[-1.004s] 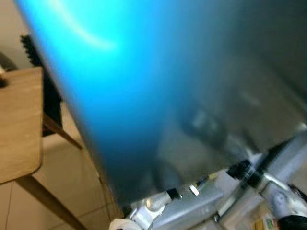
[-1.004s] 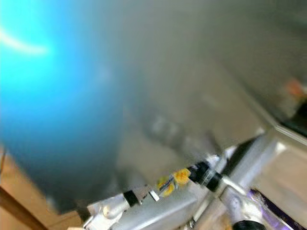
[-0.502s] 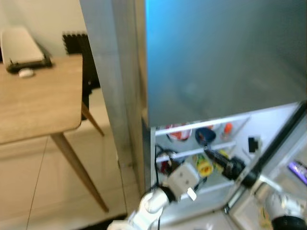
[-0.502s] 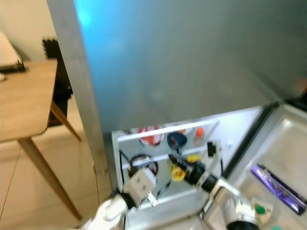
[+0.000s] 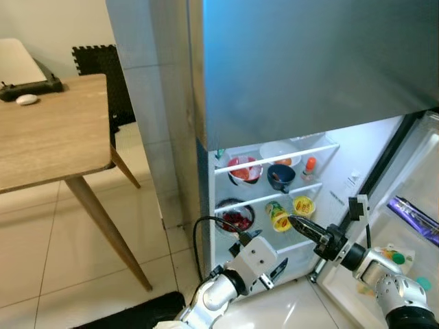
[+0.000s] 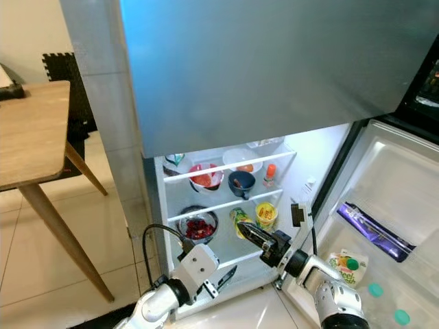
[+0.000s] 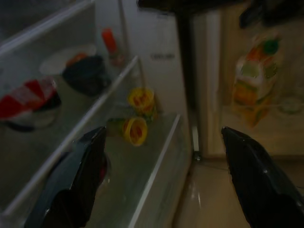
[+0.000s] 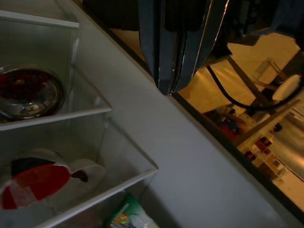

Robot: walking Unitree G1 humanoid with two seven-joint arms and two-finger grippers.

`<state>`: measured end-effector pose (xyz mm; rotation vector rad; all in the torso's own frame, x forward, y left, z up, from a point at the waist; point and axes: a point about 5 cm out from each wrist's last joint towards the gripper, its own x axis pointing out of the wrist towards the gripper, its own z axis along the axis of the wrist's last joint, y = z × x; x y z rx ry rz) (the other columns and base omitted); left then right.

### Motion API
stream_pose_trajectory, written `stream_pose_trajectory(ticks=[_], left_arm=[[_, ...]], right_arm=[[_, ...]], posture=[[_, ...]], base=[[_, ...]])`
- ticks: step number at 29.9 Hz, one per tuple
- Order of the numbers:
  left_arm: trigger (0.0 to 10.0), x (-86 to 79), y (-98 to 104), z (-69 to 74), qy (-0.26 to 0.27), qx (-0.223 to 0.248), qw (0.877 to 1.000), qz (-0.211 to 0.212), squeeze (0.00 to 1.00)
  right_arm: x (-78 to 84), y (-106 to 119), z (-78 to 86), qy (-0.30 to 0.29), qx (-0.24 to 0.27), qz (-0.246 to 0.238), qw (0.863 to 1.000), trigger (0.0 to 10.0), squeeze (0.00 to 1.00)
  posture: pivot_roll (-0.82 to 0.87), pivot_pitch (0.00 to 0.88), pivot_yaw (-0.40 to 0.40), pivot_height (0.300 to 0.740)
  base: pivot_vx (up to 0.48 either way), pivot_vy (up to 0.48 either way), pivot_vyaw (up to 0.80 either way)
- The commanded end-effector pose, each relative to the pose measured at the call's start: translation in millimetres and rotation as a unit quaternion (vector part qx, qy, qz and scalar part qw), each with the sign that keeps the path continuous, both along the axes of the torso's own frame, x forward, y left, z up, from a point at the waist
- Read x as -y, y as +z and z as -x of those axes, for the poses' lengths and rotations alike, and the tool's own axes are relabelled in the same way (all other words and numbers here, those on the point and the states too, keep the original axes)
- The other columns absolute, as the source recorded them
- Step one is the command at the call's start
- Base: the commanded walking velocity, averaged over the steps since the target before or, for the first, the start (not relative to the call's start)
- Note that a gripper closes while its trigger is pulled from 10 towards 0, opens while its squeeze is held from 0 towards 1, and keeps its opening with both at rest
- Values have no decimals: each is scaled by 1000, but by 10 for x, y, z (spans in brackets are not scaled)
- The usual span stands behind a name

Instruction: Restocking fridge

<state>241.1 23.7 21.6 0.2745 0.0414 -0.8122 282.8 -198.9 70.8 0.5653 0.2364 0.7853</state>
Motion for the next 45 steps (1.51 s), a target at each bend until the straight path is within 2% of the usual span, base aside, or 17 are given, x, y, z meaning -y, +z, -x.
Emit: stream_pose_trajectory(ticks=[1, 5, 13, 16, 26, 29, 31, 32, 34, 37, 38, 39, 40, 41, 42, 44, 45], left_arm=[[10000, 0, -34, 15, 10, -11, 1000, 4, 0], [10000, -32, -67, 16, 16, -19, 1000, 1, 0], [10000, -335, -299, 51, 74, -57, 995, -38, 0], [10000, -561, -459, 113, 113, -89, 988, -64, 0], [10000, -800, -712, 372, 126, -143, 976, -105, 0], [10000, -984, -890, 570, 154, -200, 959, -133, 0], [10000, -1061, -963, 670, 165, -230, 949, -140, 0], [10000, -1061, -963, 670, 165, -230, 949, -140, 0], [10000, -1178, -1085, 875, 176, -285, 930, -152, 0], [10000, -1178, -1085, 875, 176, -285, 930, -152, 0], [10000, -1225, -1134, 967, 181, -310, 920, -157, 0], [10000, -1225, -1134, 967, 181, -310, 920, -157, 0], [10000, -1359, -1198, 1095, 214, -345, 899, -166, 0], [10000, -1359, -1198, 1095, 214, -345, 899, -166, 0], [10000, -1563, -1243, 1209, 285, -382, 865, -156, 0], [10000, -1563, -1243, 1209, 285, -382, 865, -156, 0], [10000, -1740, -1262, 1292, 353, -406, 831, -139, 0]], right_arm=[[-1, 1, 0, 3, 3, 3, 1000, 10000, 0], [3, -8, 1, 4, 1, 3, 1000, 10000, 0], [23, -87, 17, -7, -13, -4, 1000, 10000, 0], [81, -295, 79, -34, -59, 17, 998, 10000, 0], [199, -719, 352, -85, -156, 72, 981, 10000, 0], [335, -1000, 569, -137, -238, 149, 950, 10000, 0], [386, -1087, 661, -159, -265, 172, 935, 10000, 0], [386, -1087, 661, -159, -265, 172, 935, 10000, 0], [455, -1228, 835, -189, -306, 212, 908, 10000, 0], [455, -1228, 835, -189, -306, 212, 908, 10000, 0], [475, -1277, 904, -201, -320, 224, 898, 10000, 0], [475, -1277, 904, -201, -320, 224, 898, 10000, 0], [489, -1341, 999, -214, -339, 239, 884, 10000, 0], [489, -1341, 999, -214, -339, 239, 884, 10000, 0], [488, -1406, 1098, -224, -358, 255, 870, 10000, 0], [488, -1406, 1098, -224, -358, 255, 870, 10000, 0], [483, -1456, 1177, -229, -372, 271, 858, 10000, 0]], posture=[[-87, 0, -29, 663], [-87, 0, -29, 668], [-85, 0, -31, 687], [-83, 0, -32, 701], [-82, 0, -34, 725], [-86, 0, -29, 740], [-85, 0, -29, 740], [-85, 0, -29, 740], [-84, 0, -28, 740], [-84, 0, -28, 740], [-84, 0, -26, 740], [-84, 0, -26, 740], [-86, 0, -22, 740], [-86, 0, -22, 740], [-88, 0, -21, 740], [-88, 0, -21, 740], [-86, 0, -20, 740]], base=[[0, 0, 0], [0, 0, 0], [0, 0, 0], [0, 0, 0], [0, 0, 0], [0, 0, 0], [0, 0, 0], [0, 0, 0], [0, 0, 0], [0, 0, 0], [0, 0, 0], [0, 0, 0], [0, 0, 0], [0, 0, 0], [0, 0, 0], [0, 0, 0], [0, 0, 0]])
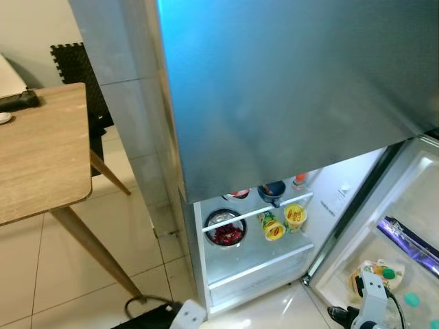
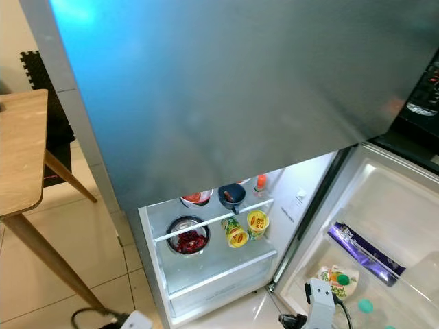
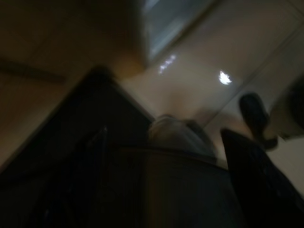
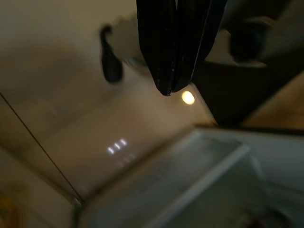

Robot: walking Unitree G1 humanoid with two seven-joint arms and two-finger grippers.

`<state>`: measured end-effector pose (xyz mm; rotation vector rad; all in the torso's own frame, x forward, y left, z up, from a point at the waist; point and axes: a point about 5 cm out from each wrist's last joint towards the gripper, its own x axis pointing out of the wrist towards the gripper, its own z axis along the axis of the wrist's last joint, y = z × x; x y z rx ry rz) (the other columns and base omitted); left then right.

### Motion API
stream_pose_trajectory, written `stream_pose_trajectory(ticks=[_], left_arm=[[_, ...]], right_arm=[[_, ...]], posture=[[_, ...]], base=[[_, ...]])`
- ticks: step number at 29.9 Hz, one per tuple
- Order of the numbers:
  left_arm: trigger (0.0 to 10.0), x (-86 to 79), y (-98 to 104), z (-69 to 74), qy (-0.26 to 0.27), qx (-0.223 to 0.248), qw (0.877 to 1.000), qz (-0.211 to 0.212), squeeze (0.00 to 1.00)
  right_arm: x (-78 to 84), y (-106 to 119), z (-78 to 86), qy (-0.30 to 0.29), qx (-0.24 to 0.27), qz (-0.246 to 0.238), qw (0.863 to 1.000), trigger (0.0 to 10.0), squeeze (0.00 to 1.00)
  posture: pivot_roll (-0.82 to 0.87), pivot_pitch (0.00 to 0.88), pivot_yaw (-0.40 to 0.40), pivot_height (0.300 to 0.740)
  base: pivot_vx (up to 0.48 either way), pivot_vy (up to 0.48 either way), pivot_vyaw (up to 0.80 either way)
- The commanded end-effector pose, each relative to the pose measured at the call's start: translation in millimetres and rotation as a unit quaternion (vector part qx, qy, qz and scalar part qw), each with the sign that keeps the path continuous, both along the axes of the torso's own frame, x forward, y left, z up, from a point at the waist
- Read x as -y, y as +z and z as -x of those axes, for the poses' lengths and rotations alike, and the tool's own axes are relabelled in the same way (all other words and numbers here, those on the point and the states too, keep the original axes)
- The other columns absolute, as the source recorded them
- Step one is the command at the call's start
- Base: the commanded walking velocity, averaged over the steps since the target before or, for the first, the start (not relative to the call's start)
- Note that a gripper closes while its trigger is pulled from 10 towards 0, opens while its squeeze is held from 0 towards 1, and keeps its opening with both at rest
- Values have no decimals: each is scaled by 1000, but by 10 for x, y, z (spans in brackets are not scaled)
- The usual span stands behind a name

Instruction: Restocking fridge

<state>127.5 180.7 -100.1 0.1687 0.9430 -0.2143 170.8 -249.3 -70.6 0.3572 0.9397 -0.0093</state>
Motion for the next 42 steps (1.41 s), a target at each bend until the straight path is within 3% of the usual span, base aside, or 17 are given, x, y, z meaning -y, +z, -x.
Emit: stream_pose_trajectory(ticks=[1, 2, 3, 4, 6, 7, 8, 9, 17, 22, 29, 33, 35, 42], left_arm=[[10000, -170, -45, 156, 47, -35, 998, -15, 0], [10000, -357, -32, 192, 137, -35, 990, -17, 0], [10000, -357, -32, 192, 137, -35, 990, -17, 0], [10000, -505, -5, 194, 203, -26, 979, -20, 0], [10000, -505, -5, 194, 203, -26, 979, -20, 0], [10000, -631, 25, 196, 253, -16, 967, -24, 0], [10000, -631, 25, 196, 253, -16, 967, -24, 0], [10000, -745, 50, 211, 291, -10, 956, -27, 0], [10000, -823, 65, 240, 307, -9, 951, -34, 0], [10000, -859, 21, 456, 327, -38, 944, -34, 0], [10000, -787, -2, 457, 320, -43, 946, -24, 0], [10000, -684, -16, 380, 288, -46, 957, -15, 0], [10000, -580, -25, 301, 260, -46, 965, -6, 0], [10000, -505, -42, 291, 254, -50, 966, 0, 0]], right_arm=[[-20, -41, 57, 3, -16, 11, 1000, 10000, 0], [-38, -87, 131, 9, -34, 27, 999, 10000, 0], [-38, -87, 131, 9, -34, 27, 999, 10000, 0], [-46, -123, 187, 12, -51, 46, 998, 10000, 0], [-46, -123, 187, 12, -51, 46, 998, 10000, 0], [-30, -152, 244, 1, -67, 64, 996, 10000, 0], [-30, -152, 244, 1, -67, 64, 996, 10000, 0], [-5, -178, 308, -6, -84, 87, 993, 10000, 0], [24, -186, 343, -14, -90, 96, 991, 10000, 0], [149, -198, 474, -29, -107, 129, 985, 10000, 0], [163, -197, 485, -30, -109, 134, 984, 10000, 0], [166, -196, 483, -29, -107, 138, 984, 10000, 0], [155, -201, 489, -26, -107, 139, 984, 10000, 0], [148, -214, 522, -22, -112, 140, 984, 10000, 0]], posture=[[-86, 0, -20, 740], [-77, 0, -24, 740], [-77, 0, -24, 740], [-65, 0, -27, 740], [-65, 0, -27, 740], [-58, 0, -26, 740], [-58, 0, -26, 740], [-42, 0, -26, 740], [-43, 0, -17, 740], [-47, 24, -40, 740], [-49, 22, -40, 740], [-51, 4, -40, 740], [-57, 0, -42, 740], [-62, 0, -42, 740]], base=[[0, 0, 0], [0, 0, 0], [0, 0, 0], [0, 0, 0], [0, 0, 0], [0, 0, 0], [0, 0, 0], [0, 0, 0], [0, 0, 0], [0, 0, 0], [0, 0, 0], [0, 0, 0], [0, -458, 0], [0, -477, 0]])
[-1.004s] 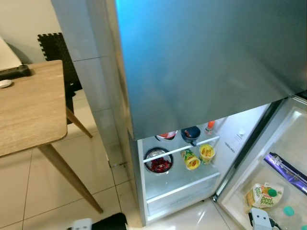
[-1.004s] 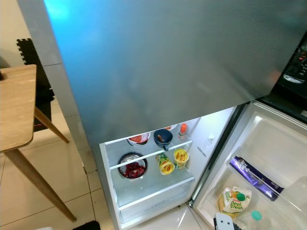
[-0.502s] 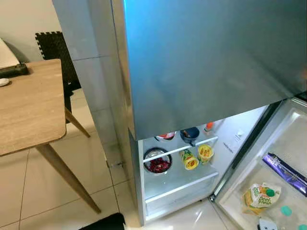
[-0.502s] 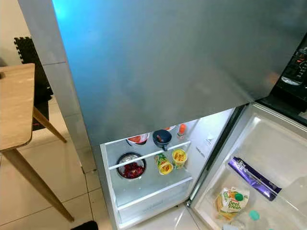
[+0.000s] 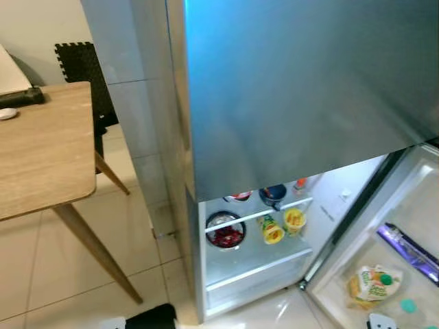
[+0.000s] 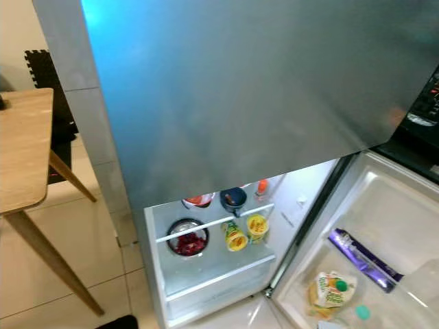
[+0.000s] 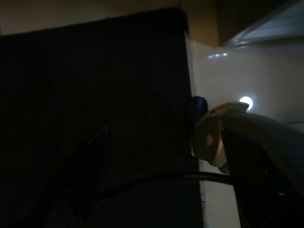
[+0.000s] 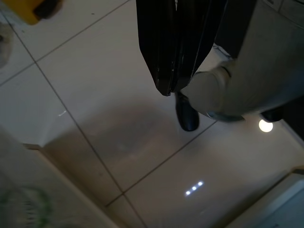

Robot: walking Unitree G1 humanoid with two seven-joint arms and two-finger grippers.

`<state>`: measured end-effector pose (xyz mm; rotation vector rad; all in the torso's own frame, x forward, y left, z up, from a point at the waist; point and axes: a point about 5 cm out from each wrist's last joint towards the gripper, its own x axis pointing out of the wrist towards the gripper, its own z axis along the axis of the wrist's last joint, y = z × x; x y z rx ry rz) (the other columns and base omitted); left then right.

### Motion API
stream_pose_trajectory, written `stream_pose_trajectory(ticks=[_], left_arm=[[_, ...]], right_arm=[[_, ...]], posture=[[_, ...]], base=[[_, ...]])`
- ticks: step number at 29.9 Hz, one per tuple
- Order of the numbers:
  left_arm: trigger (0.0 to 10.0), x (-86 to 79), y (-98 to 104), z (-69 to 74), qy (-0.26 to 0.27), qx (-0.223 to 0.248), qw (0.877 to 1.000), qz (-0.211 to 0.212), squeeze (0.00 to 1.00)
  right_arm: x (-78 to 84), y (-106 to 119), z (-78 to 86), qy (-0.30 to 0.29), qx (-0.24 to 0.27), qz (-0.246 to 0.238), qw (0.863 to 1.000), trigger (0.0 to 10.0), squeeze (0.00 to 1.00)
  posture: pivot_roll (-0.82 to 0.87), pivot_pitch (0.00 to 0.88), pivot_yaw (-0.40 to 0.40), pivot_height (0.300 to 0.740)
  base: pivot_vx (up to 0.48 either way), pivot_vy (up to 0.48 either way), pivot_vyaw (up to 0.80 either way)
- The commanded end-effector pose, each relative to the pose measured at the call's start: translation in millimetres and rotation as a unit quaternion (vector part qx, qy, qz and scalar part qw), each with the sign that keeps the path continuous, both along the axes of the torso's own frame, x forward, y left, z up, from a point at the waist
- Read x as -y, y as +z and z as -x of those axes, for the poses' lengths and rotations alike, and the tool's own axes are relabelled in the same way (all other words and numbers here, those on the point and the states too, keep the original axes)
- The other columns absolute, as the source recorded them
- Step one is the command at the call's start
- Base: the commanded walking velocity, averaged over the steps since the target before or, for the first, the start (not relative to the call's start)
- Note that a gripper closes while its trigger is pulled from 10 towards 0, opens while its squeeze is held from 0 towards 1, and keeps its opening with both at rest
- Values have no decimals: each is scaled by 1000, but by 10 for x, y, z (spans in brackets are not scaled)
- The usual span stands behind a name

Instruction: Restocking fridge

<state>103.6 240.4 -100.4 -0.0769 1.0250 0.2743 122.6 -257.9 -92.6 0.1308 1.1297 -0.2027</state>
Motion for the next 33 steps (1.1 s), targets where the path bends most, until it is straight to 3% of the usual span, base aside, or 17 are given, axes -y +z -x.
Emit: stream_pose_trajectory(ticks=[1, 10, 19, 33], left_arm=[[10000, 92, -39, 52, -6, -13, 1000, 12, 0], [10000, 91, -45, 75, 2, -15, 1000, 18, 0], [10000, 95, -39, 38, 11, -11, 1000, 25, 0], [10000, 146, -66, 86, 8, -24, 999, 33, 0]], right_arm=[[62, 6, 40, -4, -5, 11, 1000, 10000, 0], [20, -18, 70, -1, -11, 10, 1000, 10000, 0], [-17, -34, 89, 12, -18, 9, 1000, 10000, 0], [-34, -38, 88, 20, -20, 1, 1000, 10000, 0]], posture=[[-62, 0, -42, 740], [-67, 0, -23, 740], [-69, 0, -24, 740], [-73, 0, -28, 740]], base=[[0, -480, 0], [0, -428, 0], [0, 0, 0], [-297, 0, 0]])
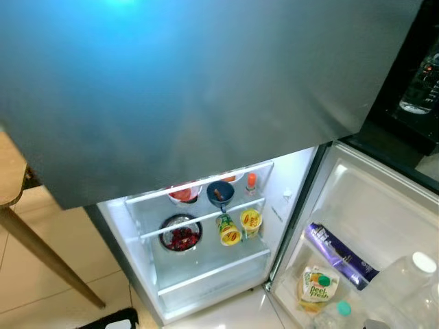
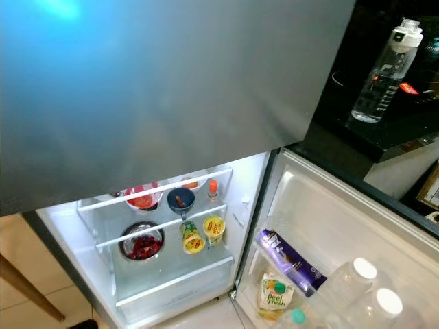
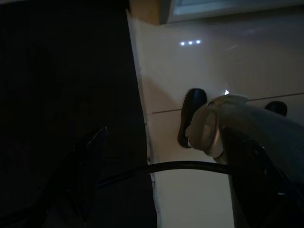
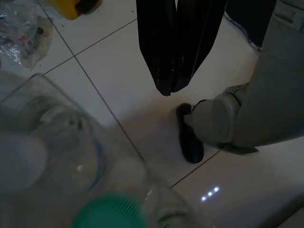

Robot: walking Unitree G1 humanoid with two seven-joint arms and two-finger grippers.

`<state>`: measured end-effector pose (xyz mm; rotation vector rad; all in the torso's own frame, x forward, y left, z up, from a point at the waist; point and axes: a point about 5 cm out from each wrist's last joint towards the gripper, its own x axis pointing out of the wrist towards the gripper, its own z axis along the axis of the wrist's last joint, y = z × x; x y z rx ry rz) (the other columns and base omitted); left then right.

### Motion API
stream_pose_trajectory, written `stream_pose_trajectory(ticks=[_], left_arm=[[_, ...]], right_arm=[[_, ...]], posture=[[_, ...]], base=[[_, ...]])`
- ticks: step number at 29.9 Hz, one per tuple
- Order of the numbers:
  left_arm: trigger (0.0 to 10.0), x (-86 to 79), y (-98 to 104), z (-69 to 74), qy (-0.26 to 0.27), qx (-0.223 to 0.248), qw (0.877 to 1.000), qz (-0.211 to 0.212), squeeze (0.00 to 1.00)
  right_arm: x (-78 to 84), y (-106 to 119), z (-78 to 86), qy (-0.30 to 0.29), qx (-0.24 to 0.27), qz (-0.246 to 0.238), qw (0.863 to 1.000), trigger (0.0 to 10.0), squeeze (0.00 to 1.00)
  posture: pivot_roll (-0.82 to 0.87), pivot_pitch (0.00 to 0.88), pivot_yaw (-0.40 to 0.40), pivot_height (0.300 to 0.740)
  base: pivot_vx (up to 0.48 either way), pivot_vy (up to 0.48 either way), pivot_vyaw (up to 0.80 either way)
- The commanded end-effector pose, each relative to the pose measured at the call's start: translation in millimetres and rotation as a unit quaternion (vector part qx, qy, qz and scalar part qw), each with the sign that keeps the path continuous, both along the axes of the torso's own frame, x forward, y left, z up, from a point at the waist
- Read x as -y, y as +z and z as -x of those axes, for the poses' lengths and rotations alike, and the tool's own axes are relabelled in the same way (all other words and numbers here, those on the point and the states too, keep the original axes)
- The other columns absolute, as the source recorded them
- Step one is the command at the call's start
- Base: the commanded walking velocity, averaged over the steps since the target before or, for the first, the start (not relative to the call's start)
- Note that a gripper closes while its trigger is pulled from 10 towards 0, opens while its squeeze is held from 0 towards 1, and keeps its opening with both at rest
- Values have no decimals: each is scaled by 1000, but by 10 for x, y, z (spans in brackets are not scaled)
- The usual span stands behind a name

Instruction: Restocking fridge

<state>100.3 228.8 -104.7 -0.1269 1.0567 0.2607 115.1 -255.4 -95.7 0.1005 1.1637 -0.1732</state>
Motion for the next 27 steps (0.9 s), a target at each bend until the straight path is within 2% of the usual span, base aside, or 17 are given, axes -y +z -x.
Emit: stream_pose_trajectory(ticks=[1, 15, 27], left_arm=[[10000, 31, -23, 53, 2, -11, 1000, 7, 0], [10000, 53, -25, 43, -17, -14, 1000, 7, 0], [10000, 62, -27, 43, -25, -15, 1000, 7, 0]], right_arm=[[-9, -6, 12, 1, -3, -2, 1000, 10000, 0], [-19, -31, 88, -3, -13, -1, 1000, 10000, 0], [-22, -21, 68, 9, -6, -18, 1000, 10000, 0]], posture=[[-73, 0, -28, 740], [-67, 0, -23, 740], [-70, 0, -24, 740]], base=[[-330, 0, 0], [-345, 0, 0], [-359, 0, 0]])
